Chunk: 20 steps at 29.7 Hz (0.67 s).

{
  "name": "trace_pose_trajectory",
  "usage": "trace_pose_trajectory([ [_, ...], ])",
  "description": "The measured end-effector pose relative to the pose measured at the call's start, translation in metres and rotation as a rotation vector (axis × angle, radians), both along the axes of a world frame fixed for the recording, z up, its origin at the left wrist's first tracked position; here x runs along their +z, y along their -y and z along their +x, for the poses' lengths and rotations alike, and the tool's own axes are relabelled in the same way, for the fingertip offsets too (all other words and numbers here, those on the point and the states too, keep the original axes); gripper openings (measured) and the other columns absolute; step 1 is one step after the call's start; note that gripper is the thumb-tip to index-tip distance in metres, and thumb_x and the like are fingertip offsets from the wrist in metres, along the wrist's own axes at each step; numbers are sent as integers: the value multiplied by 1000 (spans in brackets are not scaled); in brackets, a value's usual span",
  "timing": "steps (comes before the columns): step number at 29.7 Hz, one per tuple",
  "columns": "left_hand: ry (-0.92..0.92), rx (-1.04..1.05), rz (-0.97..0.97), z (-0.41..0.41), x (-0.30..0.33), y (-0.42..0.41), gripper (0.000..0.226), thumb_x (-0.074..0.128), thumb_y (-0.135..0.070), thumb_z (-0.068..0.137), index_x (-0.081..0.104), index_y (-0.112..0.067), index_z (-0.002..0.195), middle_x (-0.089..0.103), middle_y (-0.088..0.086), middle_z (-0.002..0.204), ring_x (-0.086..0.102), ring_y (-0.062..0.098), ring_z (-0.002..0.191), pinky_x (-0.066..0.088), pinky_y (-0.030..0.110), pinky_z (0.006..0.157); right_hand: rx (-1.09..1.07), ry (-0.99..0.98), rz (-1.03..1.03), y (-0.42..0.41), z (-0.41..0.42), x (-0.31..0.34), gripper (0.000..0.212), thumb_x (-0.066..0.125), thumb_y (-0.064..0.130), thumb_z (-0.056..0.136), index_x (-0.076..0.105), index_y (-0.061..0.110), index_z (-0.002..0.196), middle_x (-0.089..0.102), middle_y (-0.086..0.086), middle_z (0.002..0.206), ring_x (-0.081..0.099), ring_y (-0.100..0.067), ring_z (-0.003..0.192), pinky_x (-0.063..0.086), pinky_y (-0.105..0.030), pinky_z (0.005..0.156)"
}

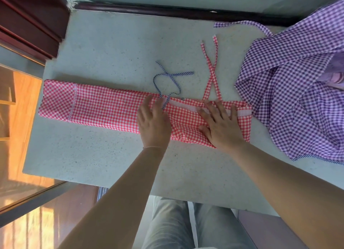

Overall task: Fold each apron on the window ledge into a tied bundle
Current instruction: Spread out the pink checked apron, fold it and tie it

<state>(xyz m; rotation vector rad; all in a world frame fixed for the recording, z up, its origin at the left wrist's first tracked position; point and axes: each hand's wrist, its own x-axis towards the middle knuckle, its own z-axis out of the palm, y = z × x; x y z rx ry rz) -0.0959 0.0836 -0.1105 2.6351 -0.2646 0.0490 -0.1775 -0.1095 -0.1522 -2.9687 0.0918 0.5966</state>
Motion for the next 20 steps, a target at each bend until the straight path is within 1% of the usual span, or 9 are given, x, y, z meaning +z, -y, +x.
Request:
trace_pose_trajectory([
  [1,107,-157,55,-8,0,7,37,57,-9,89,54,-16,126,45,13,140,39,32,131,28,44,111,-8,7,0,0,0,-1,66,2,64,94,-2,33,152,2,-1,162,4,-32,148,1,-63,112],
  [2,143,-318,112,-19,1,17,37,54,-14,91,55,-16,128,45,13,143,36,34,135,22,47,115,-13,18,4,0,-1,-3,67,-2,65,93,-8,34,151,-4,1,161,0,-31,148,0,-64,113],
  [4,48,-572,272,-45,-6,35,45,44,-33,97,46,-19,140,33,9,153,23,36,143,11,53,118,-5,32,14,0,-4,-5,71,-7,70,86,-24,35,146,-17,3,159,-9,-29,148,-1,-65,113],
  [5,-14,-622,354,-55,-12,40,51,38,-42,98,40,-21,144,27,8,156,18,37,145,9,55,118,-1,34,16,-1,-5,-6,75,-5,72,83,-28,35,144,-20,4,158,-12,-29,147,-2,-65,113],
  [7,-90,-576,467,-57,-31,35,61,29,-53,97,26,-24,150,19,6,159,12,39,145,10,58,116,-2,49,-1,-1,-4,-5,75,0,70,85,-23,34,147,-16,4,159,-10,-29,147,-4,-64,113],
  [9,-173,-495,505,-45,-46,16,66,19,-59,97,11,-25,153,7,5,161,2,38,146,3,56,117,-16,47,-1,0,-1,-3,64,-1,64,92,-16,36,148,-11,3,161,-6,-28,148,-7,-60,112],
  [12,-209,-473,503,-31,-54,-5,72,17,-63,95,7,-24,154,0,7,161,-7,36,146,-4,51,118,-17,39,14,0,1,-1,61,0,61,94,-14,38,149,-5,3,162,-4,-27,148,-7,-58,112],
  [17,-280,-526,512,-25,-50,-11,89,11,-77,84,-4,-23,153,-16,8,158,-18,37,144,-18,48,113,-18,7,0,4,6,9,64,2,63,93,2,35,151,15,2,159,13,-29,146,12,-60,113],
  [20,-300,-641,571,-19,-46,-19,112,13,-92,65,-21,-25,149,-32,7,154,-29,35,141,-23,49,111,-30,-14,8,3,-5,10,62,2,64,94,0,37,150,17,2,158,16,-30,144,18,-60,112],
])
